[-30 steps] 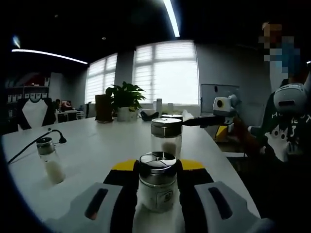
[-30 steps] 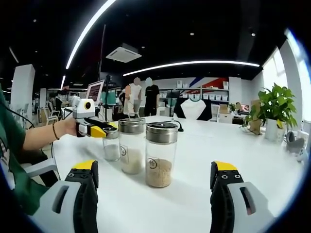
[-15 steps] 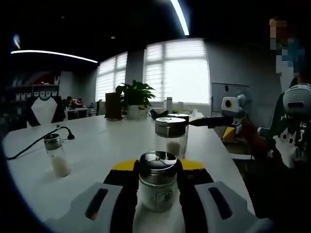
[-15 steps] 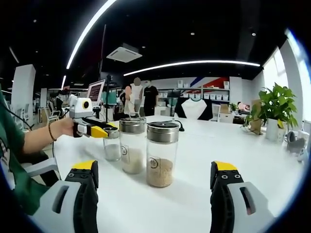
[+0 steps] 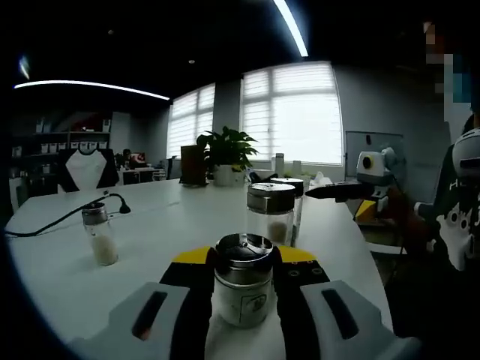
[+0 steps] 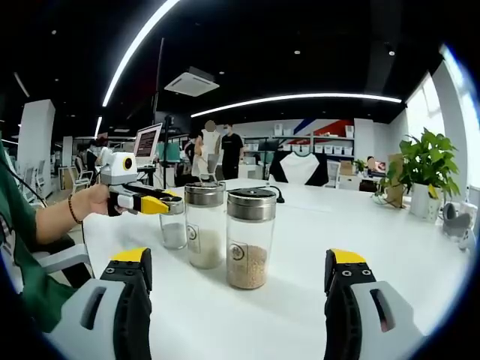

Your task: Rotate the seasoning bottle until the label or dispensing opening points toward the visible target arrow and the bottle remains upright within the marked orientation range

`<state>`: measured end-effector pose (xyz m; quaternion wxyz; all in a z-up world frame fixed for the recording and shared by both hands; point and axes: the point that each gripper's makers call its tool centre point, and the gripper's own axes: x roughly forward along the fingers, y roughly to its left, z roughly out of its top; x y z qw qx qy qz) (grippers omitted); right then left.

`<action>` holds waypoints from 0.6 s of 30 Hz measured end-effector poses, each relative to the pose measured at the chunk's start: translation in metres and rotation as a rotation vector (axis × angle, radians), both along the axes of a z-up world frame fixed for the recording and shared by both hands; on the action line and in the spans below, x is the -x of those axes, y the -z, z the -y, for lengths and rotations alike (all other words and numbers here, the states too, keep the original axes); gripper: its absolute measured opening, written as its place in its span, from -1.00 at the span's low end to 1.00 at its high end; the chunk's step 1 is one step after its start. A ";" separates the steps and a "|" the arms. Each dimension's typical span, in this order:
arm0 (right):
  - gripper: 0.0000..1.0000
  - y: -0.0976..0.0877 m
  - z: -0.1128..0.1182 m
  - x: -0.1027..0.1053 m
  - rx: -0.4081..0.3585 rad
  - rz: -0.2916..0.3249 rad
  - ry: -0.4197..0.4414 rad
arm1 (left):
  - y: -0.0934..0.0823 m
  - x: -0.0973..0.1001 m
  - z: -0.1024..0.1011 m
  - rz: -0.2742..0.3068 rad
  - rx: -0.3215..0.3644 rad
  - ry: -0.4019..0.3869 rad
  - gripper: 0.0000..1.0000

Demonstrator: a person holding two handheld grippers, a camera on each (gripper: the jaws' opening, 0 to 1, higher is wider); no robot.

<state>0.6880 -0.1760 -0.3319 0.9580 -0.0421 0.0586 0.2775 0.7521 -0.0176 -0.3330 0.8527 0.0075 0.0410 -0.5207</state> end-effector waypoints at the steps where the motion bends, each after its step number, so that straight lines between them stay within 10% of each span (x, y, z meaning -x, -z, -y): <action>1: 0.96 0.000 0.000 0.000 0.000 0.000 0.001 | 0.000 0.000 0.000 0.002 0.002 -0.006 -0.36; 18: 0.96 -0.001 0.002 -0.002 -0.002 0.001 0.005 | 0.000 -0.001 -0.003 -0.001 0.008 -0.166 -0.36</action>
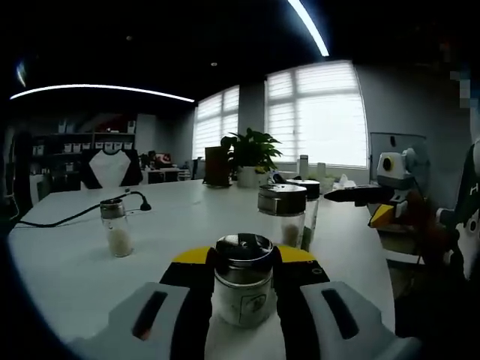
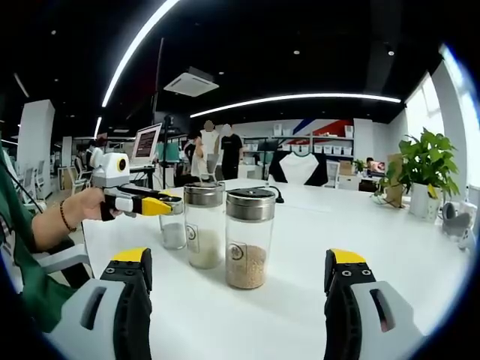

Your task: Rotate the seasoning bottle until the label or dispensing opening points toward the visible target arrow and the bottle remains upright within the marked orientation range

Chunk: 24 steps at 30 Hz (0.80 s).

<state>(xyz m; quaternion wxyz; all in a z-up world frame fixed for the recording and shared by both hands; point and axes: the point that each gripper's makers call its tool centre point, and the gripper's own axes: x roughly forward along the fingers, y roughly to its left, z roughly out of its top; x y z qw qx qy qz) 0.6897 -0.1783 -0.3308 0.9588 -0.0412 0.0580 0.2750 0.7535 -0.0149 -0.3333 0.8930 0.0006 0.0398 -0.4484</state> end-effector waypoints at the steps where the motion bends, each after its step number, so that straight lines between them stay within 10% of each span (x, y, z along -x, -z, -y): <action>1: 0.96 0.000 0.000 0.000 0.000 0.000 0.001 | 0.000 0.000 0.000 0.004 -0.001 -0.006 -0.36; 24: 0.95 0.001 0.003 -0.001 -0.003 -0.004 0.006 | 0.000 0.001 -0.004 0.018 0.015 -0.150 -0.36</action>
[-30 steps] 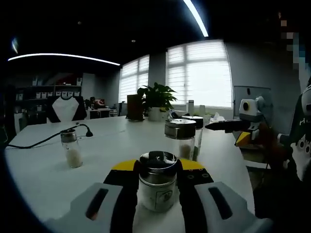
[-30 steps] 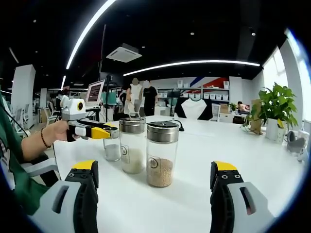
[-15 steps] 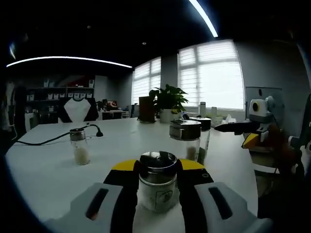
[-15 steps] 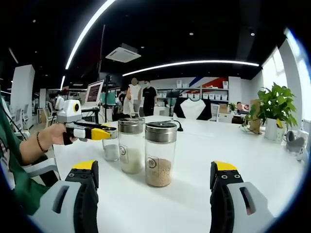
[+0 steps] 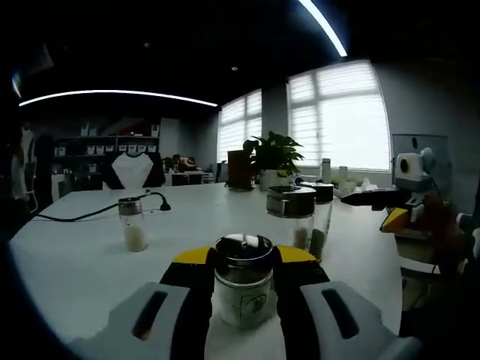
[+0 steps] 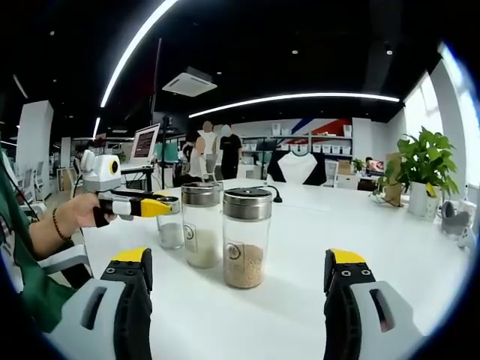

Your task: Rotate the seasoning bottle until the label or dispensing opening points toward the visible target arrow and the bottle remains upright within the marked orientation range

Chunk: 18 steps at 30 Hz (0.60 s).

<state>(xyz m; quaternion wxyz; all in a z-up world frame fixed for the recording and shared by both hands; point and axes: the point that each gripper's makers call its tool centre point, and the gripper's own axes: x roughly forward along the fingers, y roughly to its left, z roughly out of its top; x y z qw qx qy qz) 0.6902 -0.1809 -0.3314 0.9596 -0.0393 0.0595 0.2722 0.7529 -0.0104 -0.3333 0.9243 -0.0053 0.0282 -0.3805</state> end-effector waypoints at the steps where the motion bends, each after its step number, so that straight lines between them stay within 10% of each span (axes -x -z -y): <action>1: 0.95 0.000 0.000 0.000 0.000 0.000 0.000 | 0.000 0.000 0.000 -0.002 0.002 -0.005 -0.36; 18: 0.94 -0.002 0.000 0.000 -0.009 0.003 0.001 | 0.006 0.003 0.003 0.019 -0.072 0.021 -0.24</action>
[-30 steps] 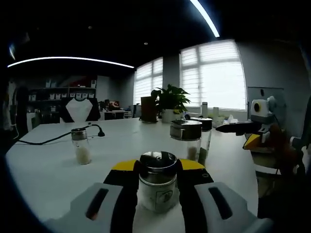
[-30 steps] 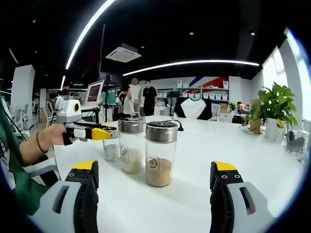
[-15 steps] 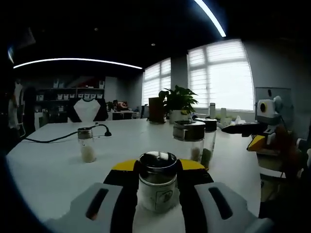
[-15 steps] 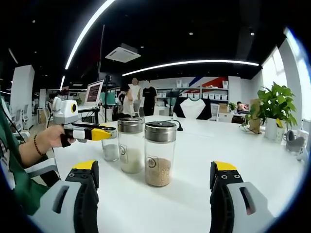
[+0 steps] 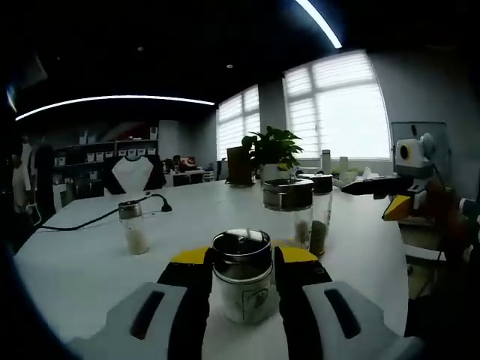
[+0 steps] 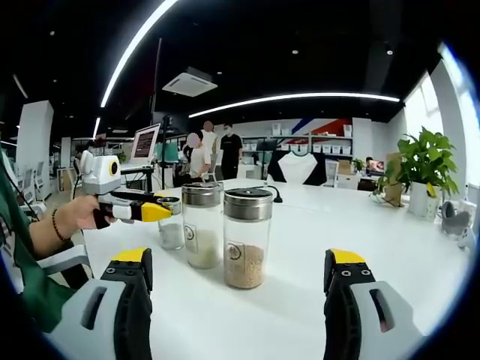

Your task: Rotate the seasoning bottle until the label or dispensing opening points toward the visible target arrow and the bottle remains upright within the marked orientation range

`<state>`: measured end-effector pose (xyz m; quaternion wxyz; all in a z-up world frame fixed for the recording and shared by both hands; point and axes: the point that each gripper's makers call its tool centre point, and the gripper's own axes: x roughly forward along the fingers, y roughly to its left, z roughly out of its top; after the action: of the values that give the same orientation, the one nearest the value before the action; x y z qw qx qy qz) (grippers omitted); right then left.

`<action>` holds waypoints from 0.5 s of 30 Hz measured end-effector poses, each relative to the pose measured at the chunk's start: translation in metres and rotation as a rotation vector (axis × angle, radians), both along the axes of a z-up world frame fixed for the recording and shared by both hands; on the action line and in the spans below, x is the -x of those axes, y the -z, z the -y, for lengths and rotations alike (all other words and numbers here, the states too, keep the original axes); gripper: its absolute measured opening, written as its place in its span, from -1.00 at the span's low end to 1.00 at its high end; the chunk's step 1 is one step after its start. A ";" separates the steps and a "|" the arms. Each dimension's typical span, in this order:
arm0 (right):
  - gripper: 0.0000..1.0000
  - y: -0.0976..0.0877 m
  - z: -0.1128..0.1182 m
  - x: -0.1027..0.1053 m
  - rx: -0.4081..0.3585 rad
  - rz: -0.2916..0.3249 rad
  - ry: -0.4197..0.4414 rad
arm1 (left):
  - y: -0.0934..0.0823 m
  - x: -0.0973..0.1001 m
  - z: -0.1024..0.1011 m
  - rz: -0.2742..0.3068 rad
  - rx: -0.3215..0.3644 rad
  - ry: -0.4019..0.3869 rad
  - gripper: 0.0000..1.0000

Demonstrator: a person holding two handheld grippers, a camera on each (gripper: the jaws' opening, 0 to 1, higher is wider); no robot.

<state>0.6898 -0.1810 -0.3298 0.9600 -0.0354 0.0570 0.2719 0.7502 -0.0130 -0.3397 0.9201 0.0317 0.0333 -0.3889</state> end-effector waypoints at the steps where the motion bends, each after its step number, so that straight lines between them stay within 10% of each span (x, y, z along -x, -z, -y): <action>1: 0.94 -0.001 0.001 0.000 -0.004 0.001 -0.001 | -0.001 0.000 0.000 -0.008 0.022 0.004 -0.14; 15: 0.95 0.001 -0.001 0.001 0.001 -0.002 0.000 | -0.024 0.003 -0.010 0.005 0.129 0.145 0.04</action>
<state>0.6892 -0.1801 -0.3304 0.9599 -0.0355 0.0580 0.2720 0.7469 -0.0035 -0.3160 0.8897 -0.0242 0.0037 -0.4558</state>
